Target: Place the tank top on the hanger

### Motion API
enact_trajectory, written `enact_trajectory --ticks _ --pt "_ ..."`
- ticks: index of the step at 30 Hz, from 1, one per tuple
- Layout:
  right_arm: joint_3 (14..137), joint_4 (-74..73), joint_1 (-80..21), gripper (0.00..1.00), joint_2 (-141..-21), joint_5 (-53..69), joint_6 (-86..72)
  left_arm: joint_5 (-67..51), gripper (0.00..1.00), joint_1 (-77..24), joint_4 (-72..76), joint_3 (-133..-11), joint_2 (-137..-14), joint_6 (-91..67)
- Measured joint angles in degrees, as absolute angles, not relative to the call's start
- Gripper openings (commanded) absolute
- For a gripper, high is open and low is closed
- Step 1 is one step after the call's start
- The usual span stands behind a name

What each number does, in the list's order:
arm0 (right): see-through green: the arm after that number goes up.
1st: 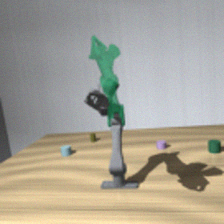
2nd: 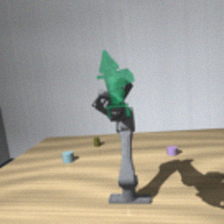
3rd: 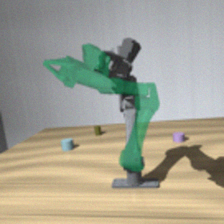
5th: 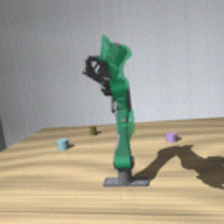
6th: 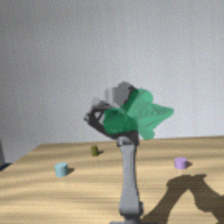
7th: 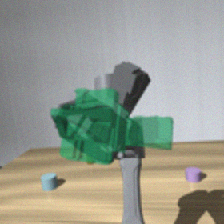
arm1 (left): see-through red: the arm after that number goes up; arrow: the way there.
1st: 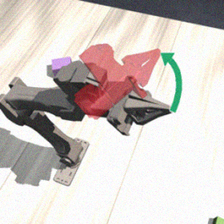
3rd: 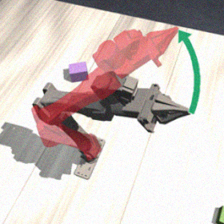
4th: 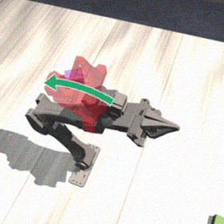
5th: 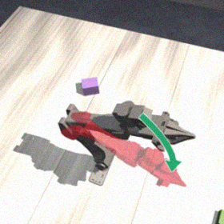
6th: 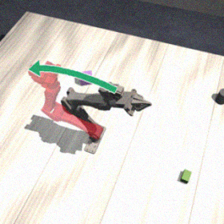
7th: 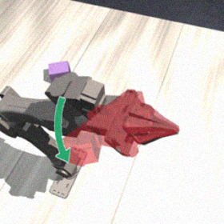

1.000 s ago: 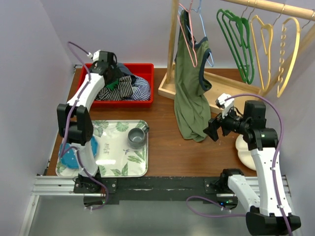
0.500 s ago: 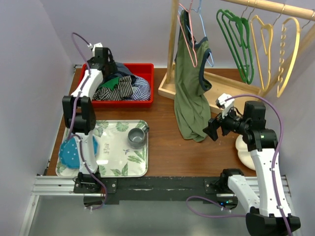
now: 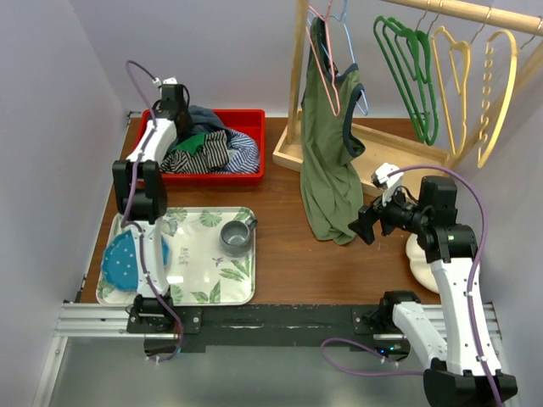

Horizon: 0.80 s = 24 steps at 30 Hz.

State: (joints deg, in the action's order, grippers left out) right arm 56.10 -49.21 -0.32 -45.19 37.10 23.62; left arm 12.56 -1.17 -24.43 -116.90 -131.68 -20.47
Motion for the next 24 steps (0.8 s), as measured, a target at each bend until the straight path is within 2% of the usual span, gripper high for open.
enact_trajectory --ticks 2,3,10,11,19,24 --pt "56.0 -49.2 -0.3 0.99 -45.1 37.1 23.6 12.4 0.05 -1.1 -24.5 -116.9 -131.1 -20.7" --pt "55.9 -49.2 -0.3 0.99 -45.1 37.1 23.6 12.3 0.04 -1.0 -24.6 -116.9 -130.7 -20.8" --pt "55.8 -49.2 1.3 0.99 -43.7 37.3 23.5 10.5 0.04 0.5 -24.0 -114.3 -123.7 -21.7" --pt "55.8 -49.2 1.4 0.99 -43.4 37.4 23.4 10.3 0.00 0.9 -23.7 -113.3 -122.3 -21.9" --pt "55.8 -49.2 1.5 0.99 -42.5 38.5 23.4 6.8 0.00 2.5 -20.3 -104.5 -111.9 -22.6" --pt "55.8 -49.2 1.6 0.99 -42.3 38.6 23.4 4.2 0.00 2.5 -19.7 -103.4 -106.7 -23.2"
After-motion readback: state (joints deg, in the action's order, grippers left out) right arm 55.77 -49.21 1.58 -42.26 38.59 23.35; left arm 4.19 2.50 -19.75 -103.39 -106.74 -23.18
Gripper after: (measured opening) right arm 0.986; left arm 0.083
